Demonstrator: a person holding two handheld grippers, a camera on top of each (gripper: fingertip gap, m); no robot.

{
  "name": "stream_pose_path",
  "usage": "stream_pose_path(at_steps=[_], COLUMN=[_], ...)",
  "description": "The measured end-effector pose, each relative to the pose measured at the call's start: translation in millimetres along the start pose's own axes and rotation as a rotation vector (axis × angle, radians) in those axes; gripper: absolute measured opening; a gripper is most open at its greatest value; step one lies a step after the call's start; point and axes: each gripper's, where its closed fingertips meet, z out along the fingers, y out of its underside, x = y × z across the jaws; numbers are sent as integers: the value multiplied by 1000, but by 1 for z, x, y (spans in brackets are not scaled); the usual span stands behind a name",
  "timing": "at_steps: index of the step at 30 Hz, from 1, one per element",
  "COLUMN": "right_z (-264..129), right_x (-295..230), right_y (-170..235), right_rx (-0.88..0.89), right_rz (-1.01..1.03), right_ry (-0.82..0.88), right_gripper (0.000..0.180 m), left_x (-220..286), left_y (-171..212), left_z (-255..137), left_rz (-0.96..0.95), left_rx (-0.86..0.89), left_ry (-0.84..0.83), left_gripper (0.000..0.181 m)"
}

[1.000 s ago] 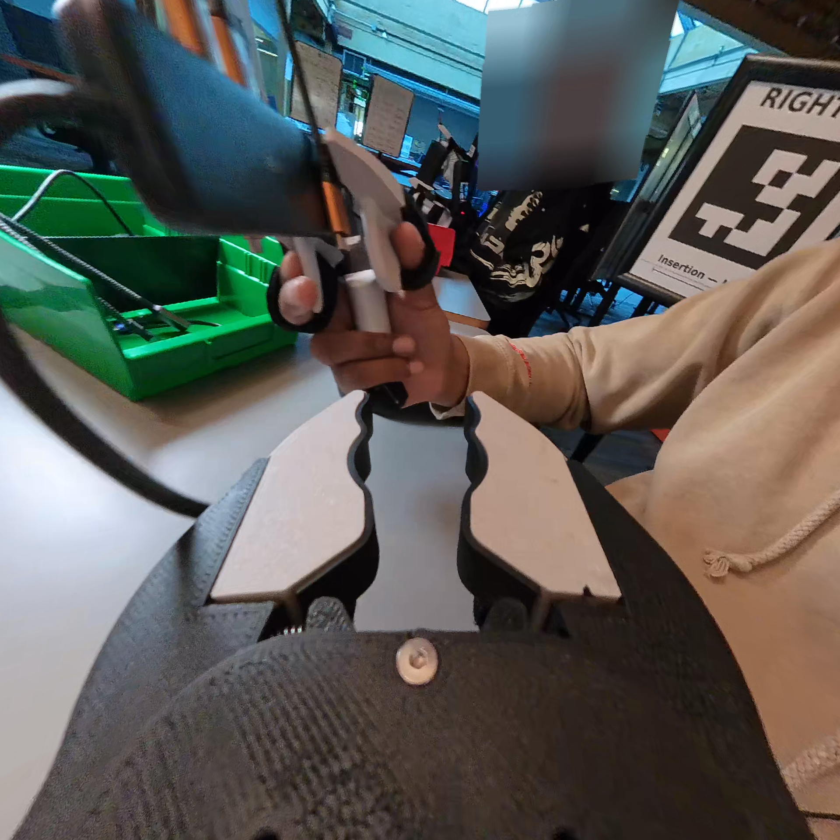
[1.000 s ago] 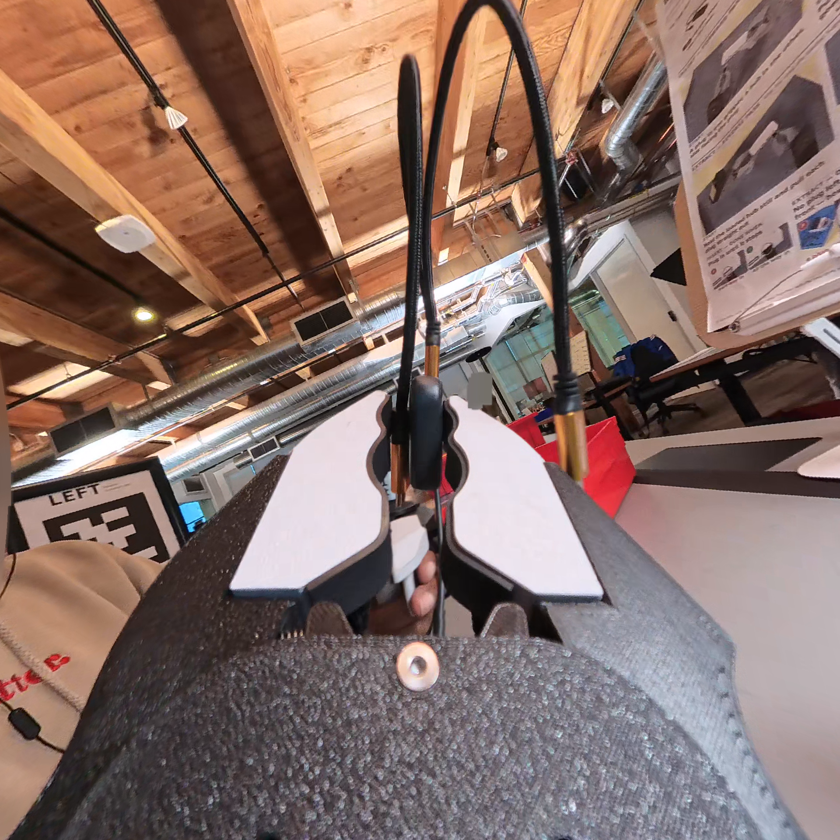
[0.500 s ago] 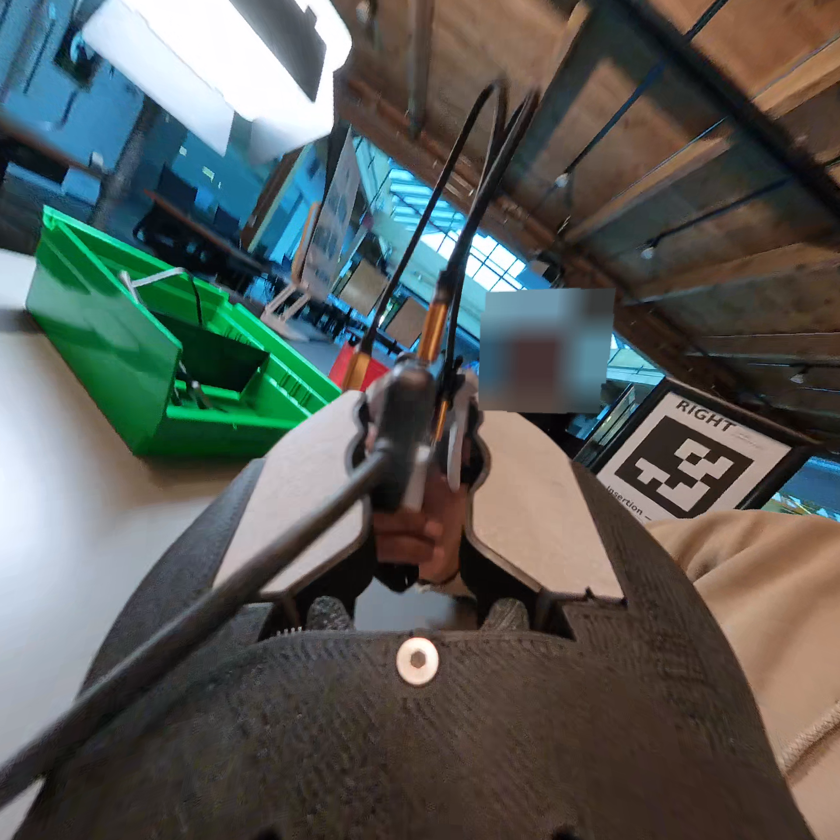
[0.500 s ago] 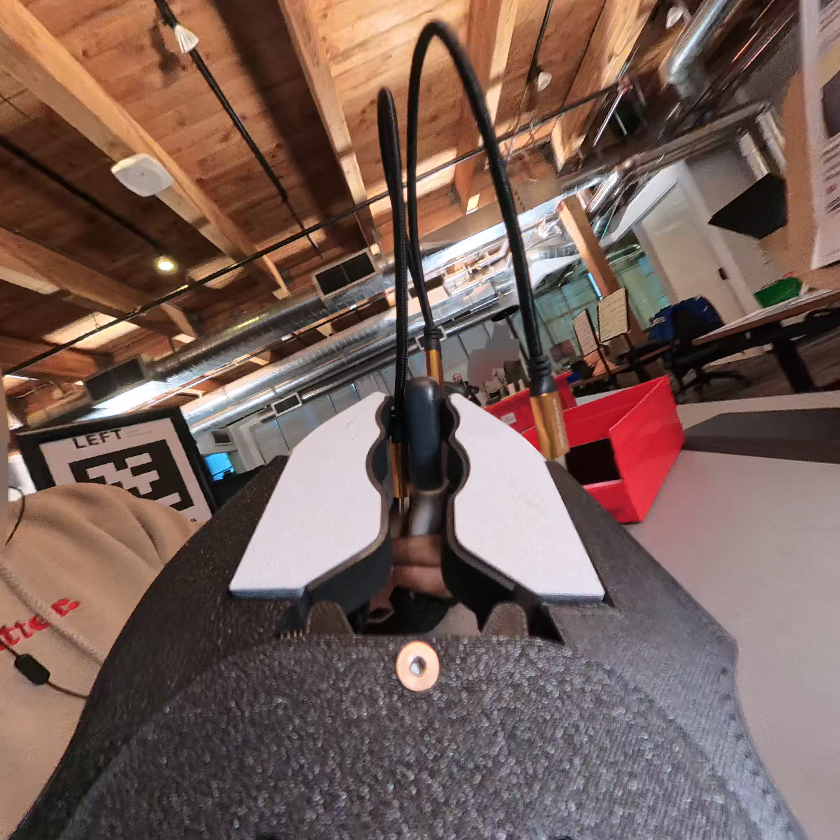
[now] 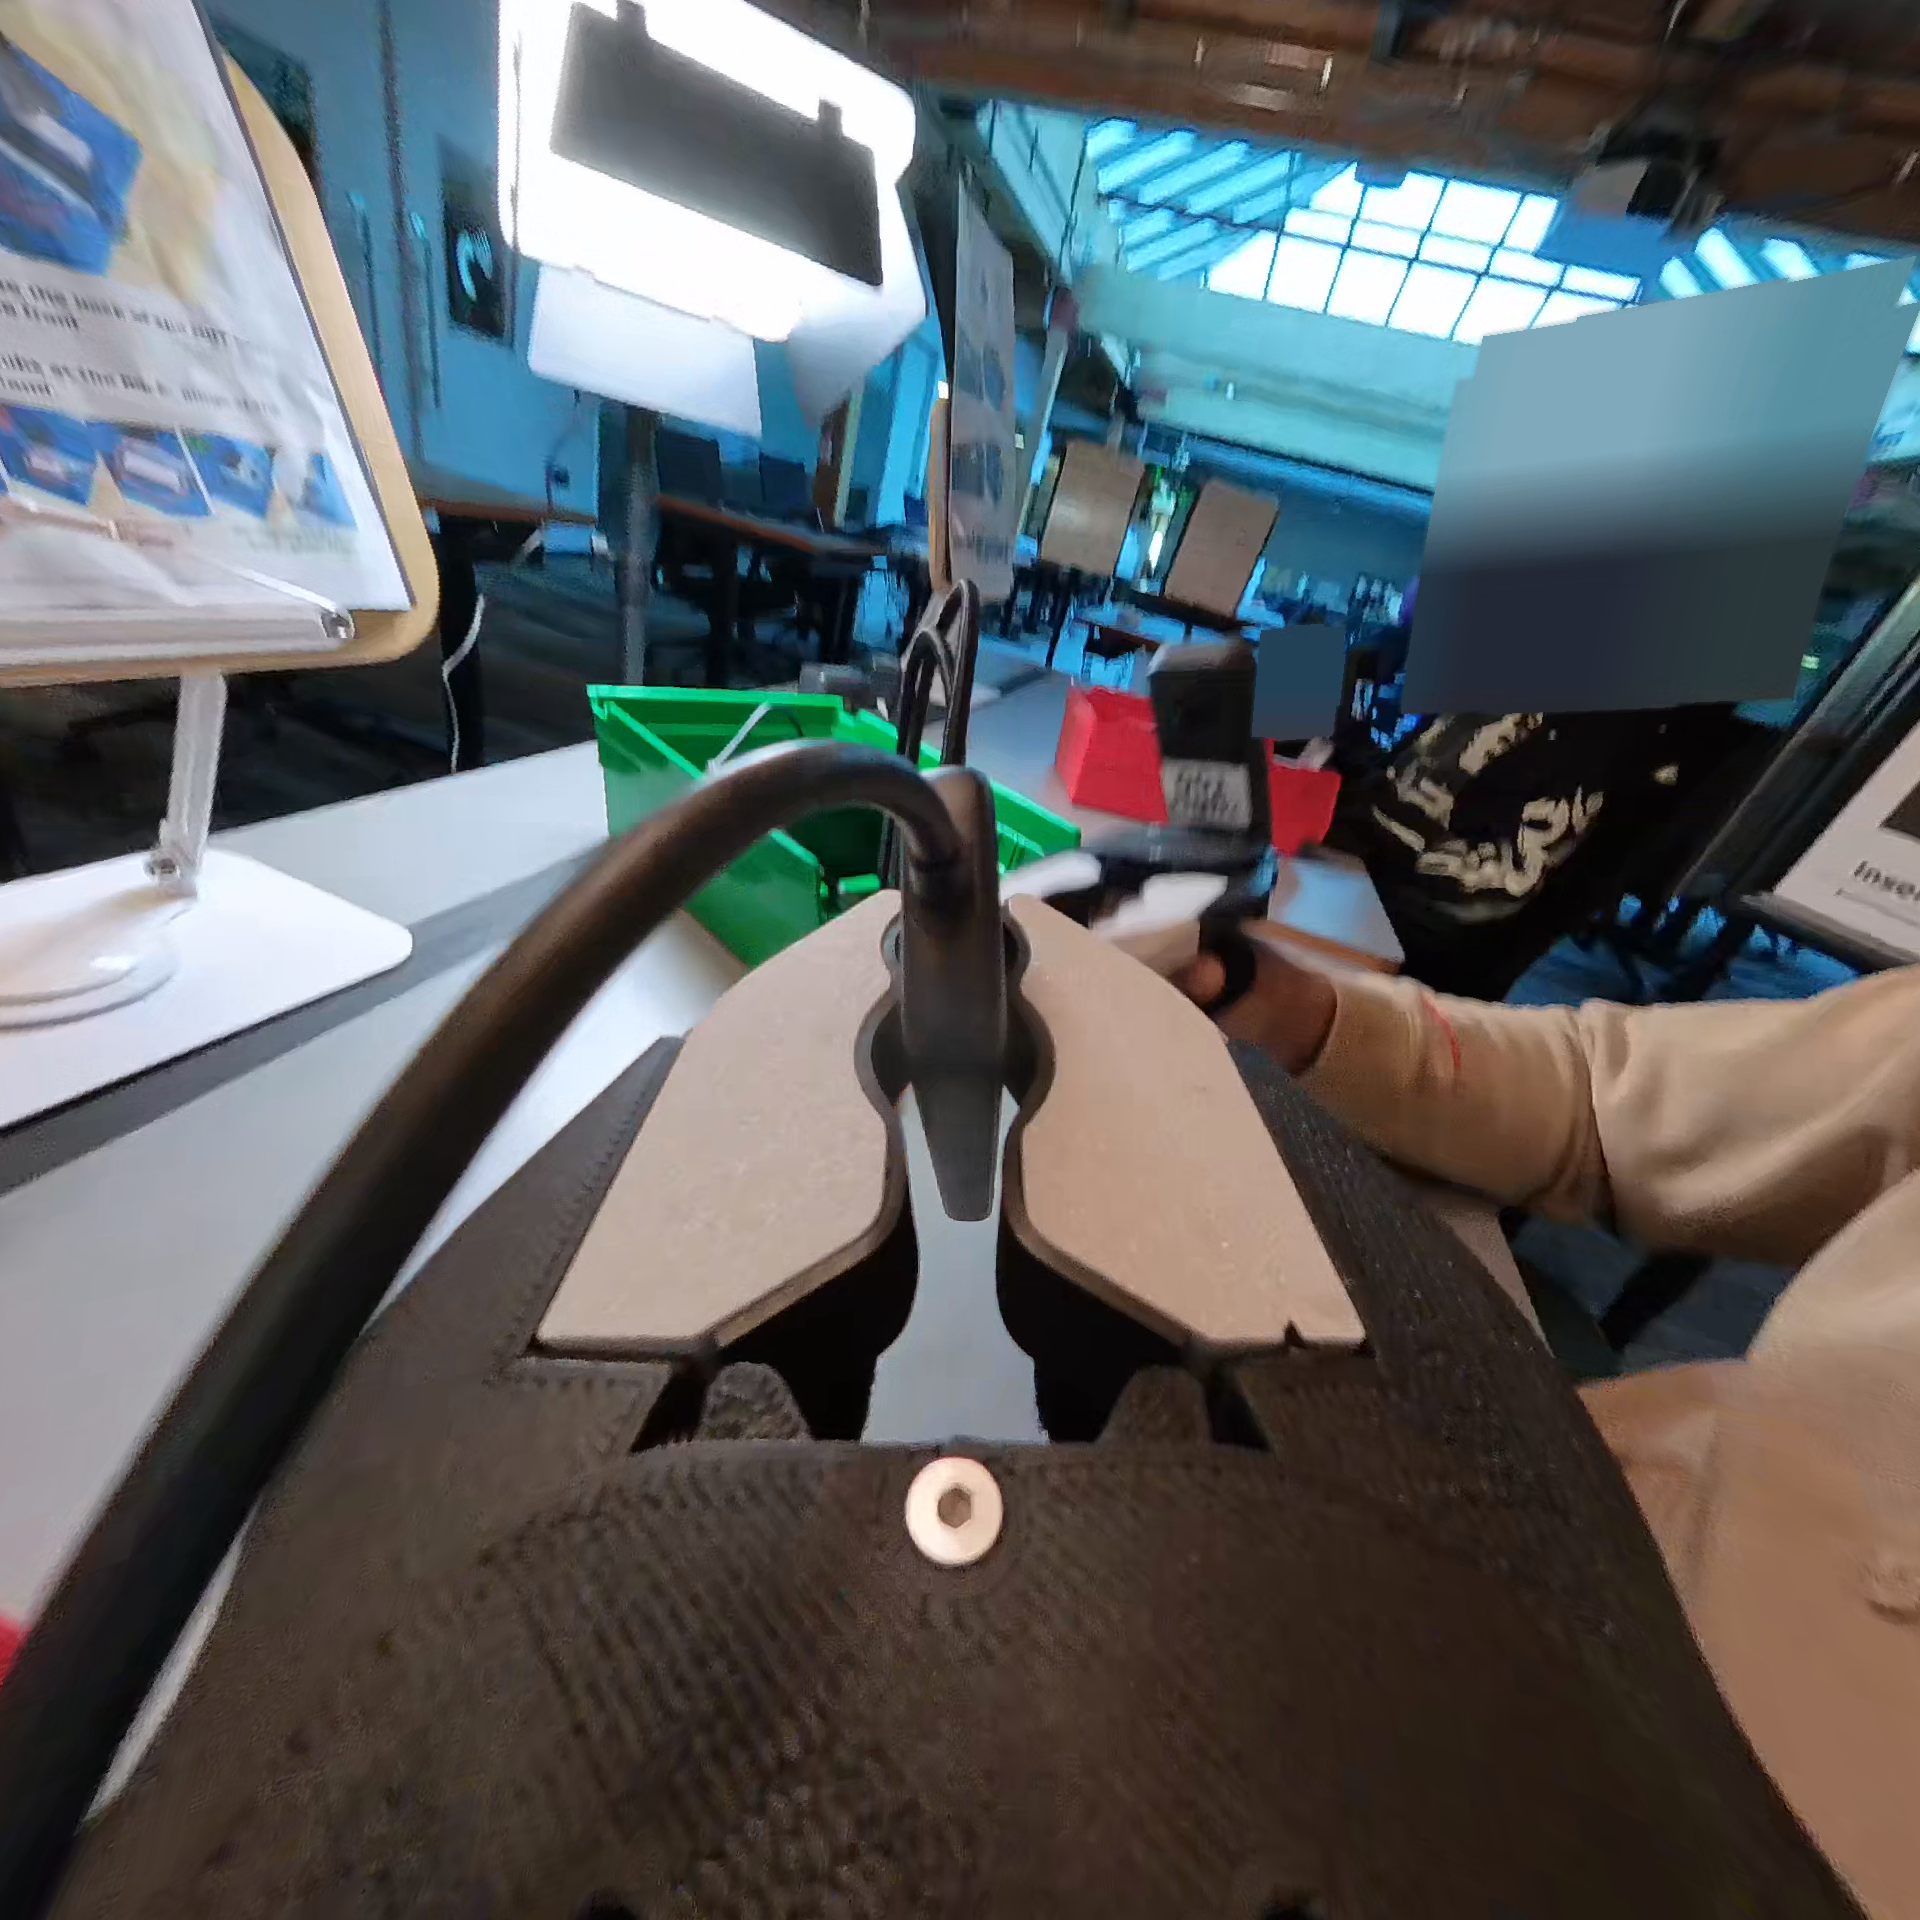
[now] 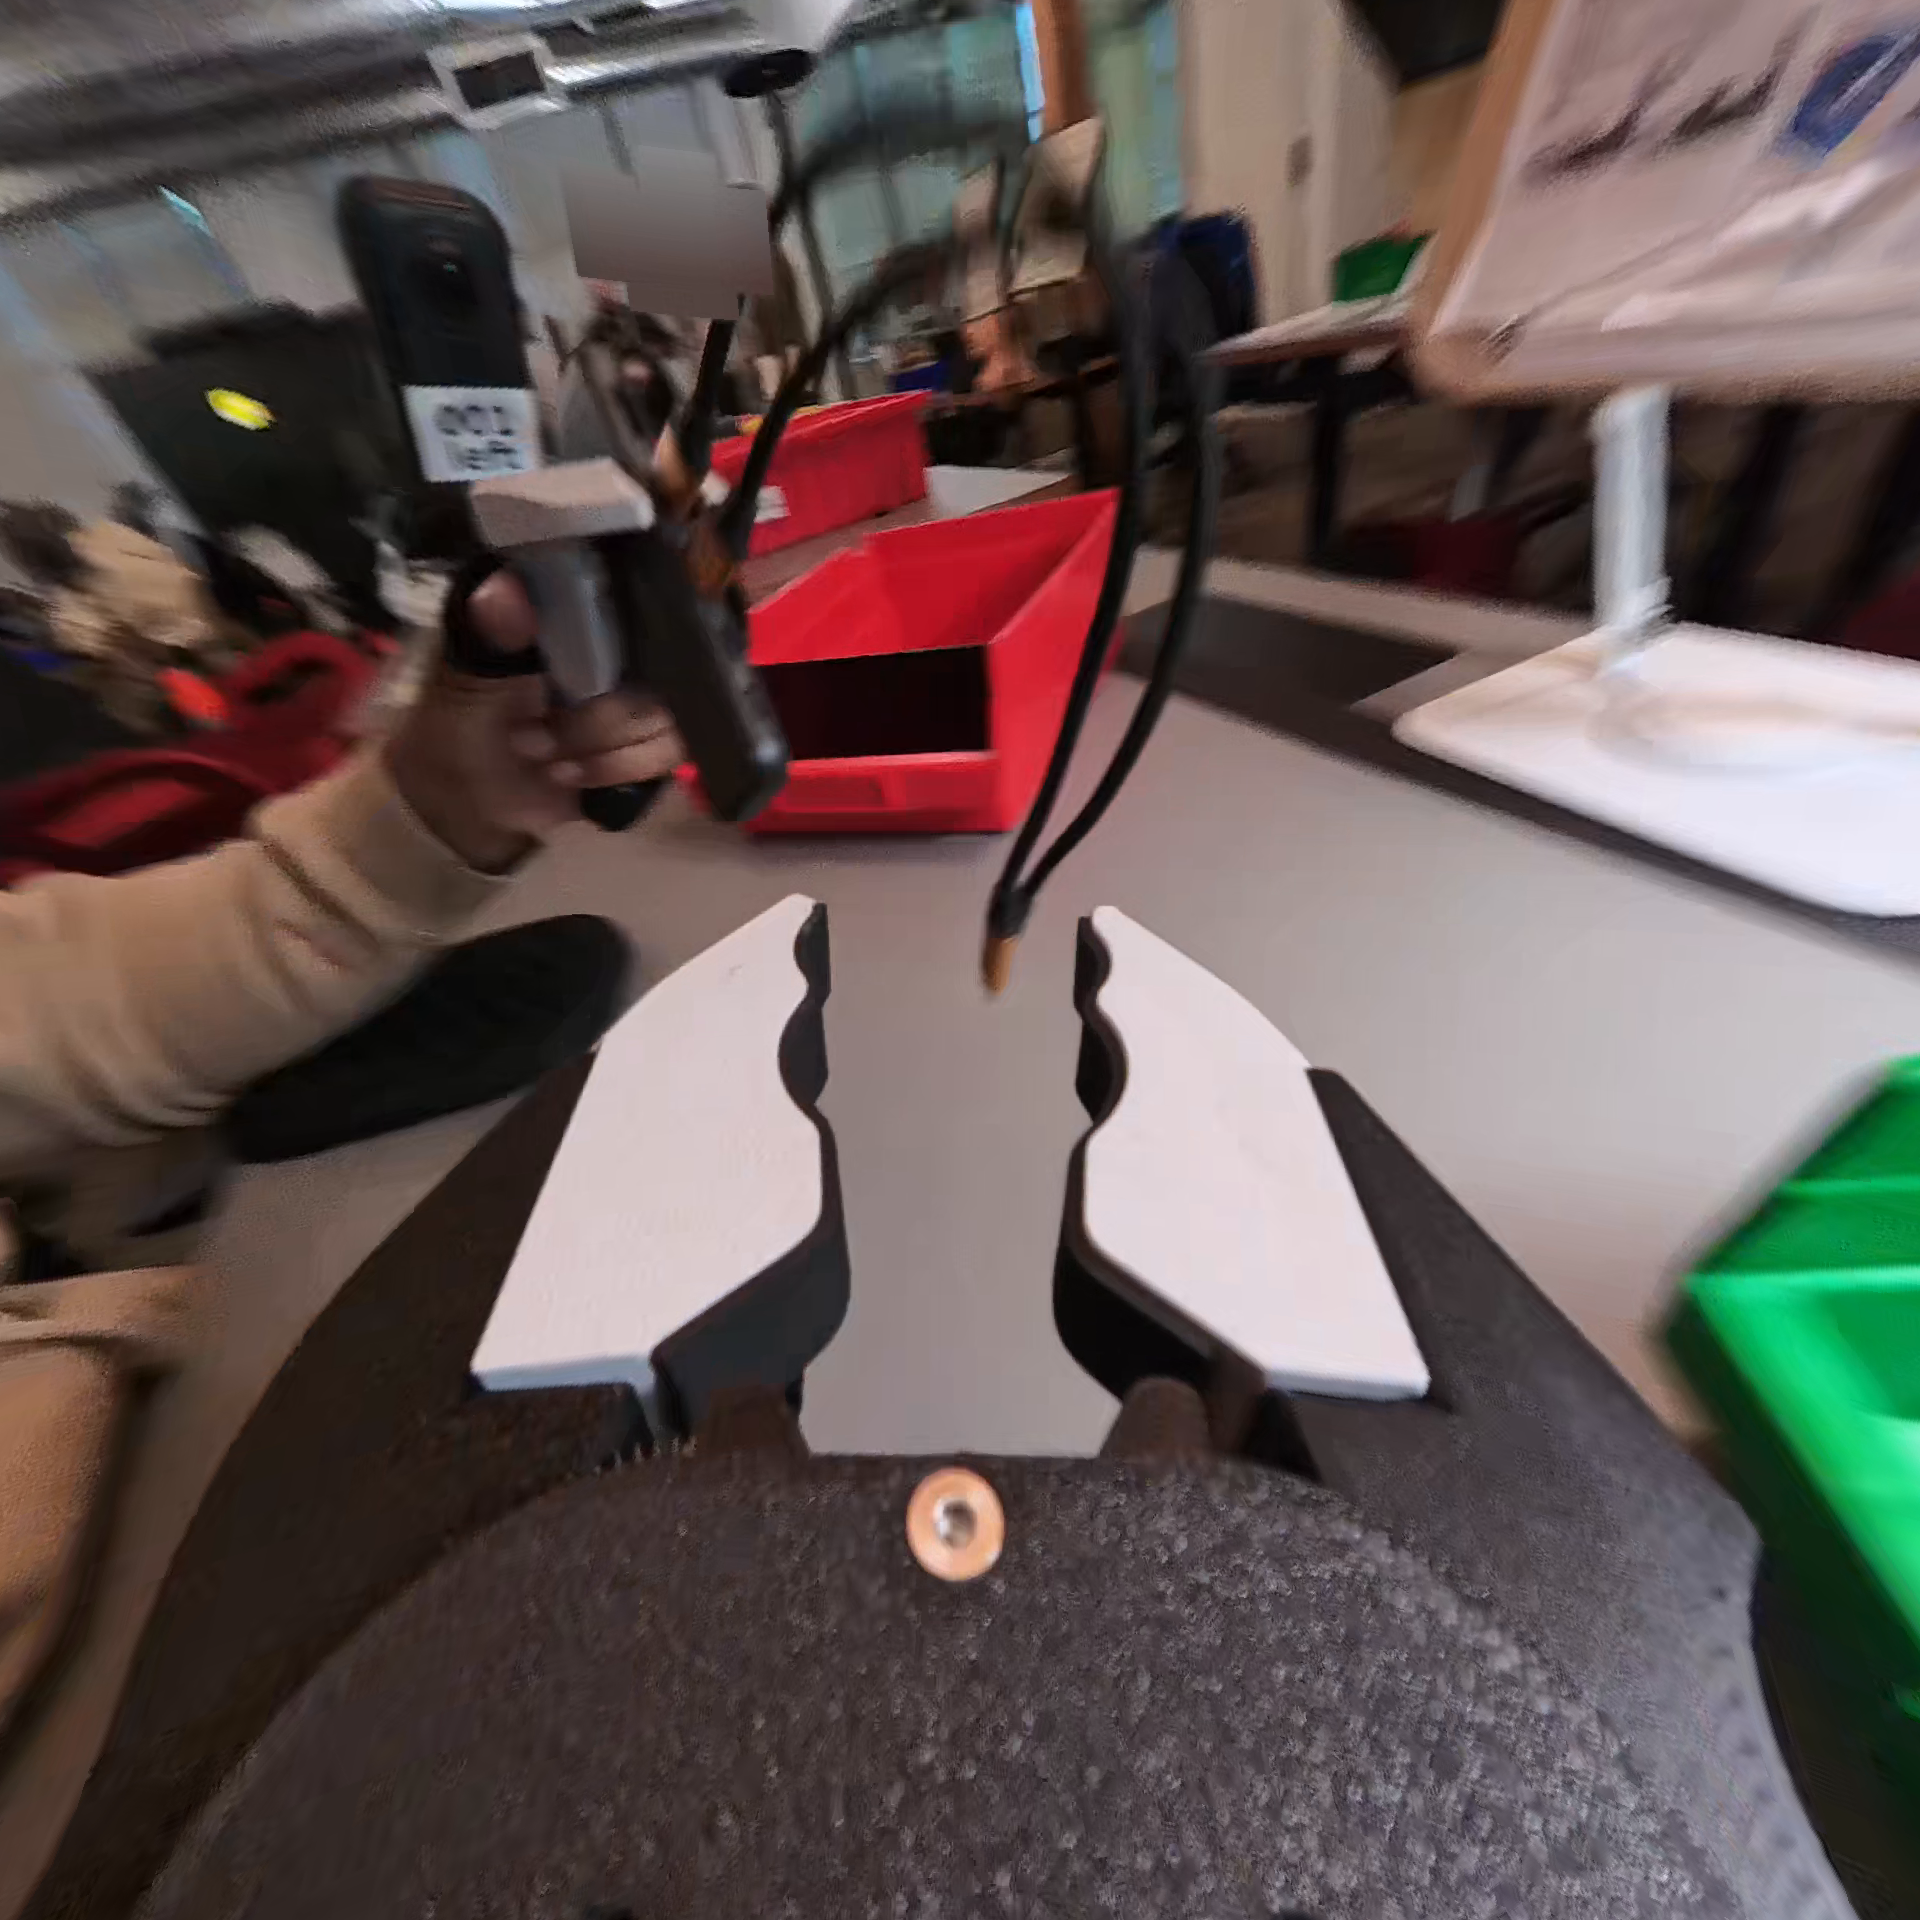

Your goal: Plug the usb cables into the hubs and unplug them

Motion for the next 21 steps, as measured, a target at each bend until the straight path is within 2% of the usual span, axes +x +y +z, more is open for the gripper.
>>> stream_pose_path(at_steps=[3,7,10,13,16,21], right_z=[-26,-39,-26,0,17,30], right_x=[14,-12,-32,-58,-72,-82], right_y=[-29,-58,-54,-39,-2,15], right_rx=[25,-10,-126,-159,-236,-156], right_rz=[-241,-421,-545,-539,-454,-355], right_ry=[115,47,-13,-155,-288,-362], right_gripper=[47,44,42,39,40,24], left_x=[-1,12,34,51,57,56], left_y=[21,52,72,81,84,95], left_z=[0,8,16,18,16,15], left_rz=[-24,28,96,149,159,146], left_rx=[-146,-320,-419,-468,-478,-507], left_ry=[48,126,211,262,281,290], left_gripper=[13,13,13,13,13,13])
